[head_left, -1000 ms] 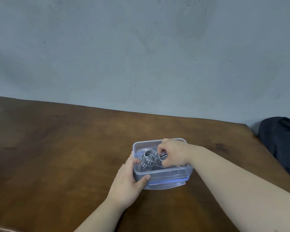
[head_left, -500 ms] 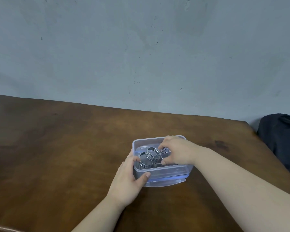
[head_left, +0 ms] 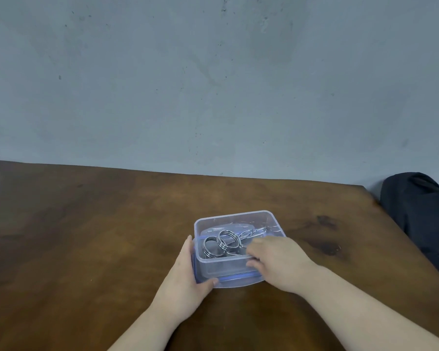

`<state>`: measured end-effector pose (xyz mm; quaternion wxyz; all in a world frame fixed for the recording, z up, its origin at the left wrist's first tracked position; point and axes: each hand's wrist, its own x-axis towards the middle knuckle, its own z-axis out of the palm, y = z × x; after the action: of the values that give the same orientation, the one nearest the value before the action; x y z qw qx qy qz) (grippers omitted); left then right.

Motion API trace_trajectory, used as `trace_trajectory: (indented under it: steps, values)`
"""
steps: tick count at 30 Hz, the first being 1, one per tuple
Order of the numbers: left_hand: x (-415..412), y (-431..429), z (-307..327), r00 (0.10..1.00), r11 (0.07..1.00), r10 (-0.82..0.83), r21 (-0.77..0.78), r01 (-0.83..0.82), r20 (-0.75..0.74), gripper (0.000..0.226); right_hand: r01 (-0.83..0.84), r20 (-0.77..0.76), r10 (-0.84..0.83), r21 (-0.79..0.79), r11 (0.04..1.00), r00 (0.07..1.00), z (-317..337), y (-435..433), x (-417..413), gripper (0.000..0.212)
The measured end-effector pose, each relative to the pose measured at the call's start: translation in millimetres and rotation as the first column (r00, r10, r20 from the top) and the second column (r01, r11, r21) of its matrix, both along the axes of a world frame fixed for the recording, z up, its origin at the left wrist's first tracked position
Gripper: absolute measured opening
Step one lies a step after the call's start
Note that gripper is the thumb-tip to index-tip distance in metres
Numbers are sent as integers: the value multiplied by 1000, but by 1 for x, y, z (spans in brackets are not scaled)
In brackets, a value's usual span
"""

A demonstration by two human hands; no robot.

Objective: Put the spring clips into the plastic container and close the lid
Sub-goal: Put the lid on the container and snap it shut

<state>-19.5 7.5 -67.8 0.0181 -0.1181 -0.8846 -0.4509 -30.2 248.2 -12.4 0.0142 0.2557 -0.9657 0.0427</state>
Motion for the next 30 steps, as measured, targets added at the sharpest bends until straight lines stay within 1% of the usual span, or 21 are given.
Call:
trace_trajectory:
  steps: [2, 3, 4, 5, 6, 7, 8, 9, 11, 12, 14, 16, 19, 21, 24, 25, 27, 30]
  values:
    - [2, -1, 0, 1000, 998, -17, -55, 17, -3, 78, 37, -5, -37, -33, 999, 999, 6, 3, 2, 22]
    - [1, -2, -3, 1000, 996, -25, -85, 23, -19, 68, 53, -13, -53, -52, 997, 998, 10, 6, 3, 21]
    - [1, -3, -7, 998, 992, -36, -126, 29, -50, 52, 65, -25, -67, -67, 996, 997, 15, 9, 3, 22]
    - [1, -5, -11, 996, 977, -65, -207, 50, -68, 41, 79, -38, -82, -77, 994, 996, 21, 13, 1, 22]
    - [1, -7, -16, 988, 946, -125, -312, 90, -94, 45, 95, -46, -100, -85, 992, 994, 26, 17, 0, 22]
    - [2, -9, -22, 974, 908, -194, -397, 135, -113, 54, 114, -50, -118, -89, 989, 992, 32, 21, -3, 23]
    - [2, -9, -25, 963, 881, -241, -443, 163, -124, 60, 129, -54, -135, -90, 987, 989, 36, 24, -6, 24]
    - [2, -9, -24, 959, 868, -260, -461, 182, -111, 60, 143, -59, -148, -88, 986, 987, 40, 27, -8, 25]
    - [3, -7, -19, 946, 854, -291, -485, 188, -146, 50, 160, -74, -166, -79, 984, 983, 46, 32, -12, 25]
    - [3, -6, -19, 931, 831, -315, -527, 177, -184, 42, 170, -73, -176, -80, 982, 982, 48, 34, -13, 24]
    - [5, -3, -19, 907, 776, -340, -619, 120, -250, 33, 193, -58, -198, -87, 977, 979, 49, 37, -15, 25]
    - [8, -1, -19, 883, 760, -348, -647, 68, -316, 29, 208, -55, -213, -90, 974, 975, 49, 39, -16, 26]
    - [14, 2, -14, 838, 795, -358, -605, 42, -413, 19, 215, -60, -222, -115, 970, 973, 47, 44, -17, 29]
    - [18, 2, 0, 803, 853, -326, -522, 22, -499, 13, 221, -58, -230, -131, 966, 971, 48, 47, -18, 30]
    - [25, -3, 31, 745, 918, -279, -396, 21, -606, 16, 235, -36, -244, -163, 958, 969, 49, 54, -20, 28]
    - [26, -6, 42, 734, 938, -239, -347, 5, -635, 18, 238, -26, -246, -170, 956, 969, 48, 56, -20, 28]
    - [27, -13, 60, 748, 972, -119, -231, -47, -653, 23, 231, -10, -235, -163, 959, 972, 46, 59, -20, 28]
    - [26, -18, 77, 774, 976, 78, -110, -188, -629, 26, 229, 20, -229, -139, 963, 973, 36, 56, -18, 24]
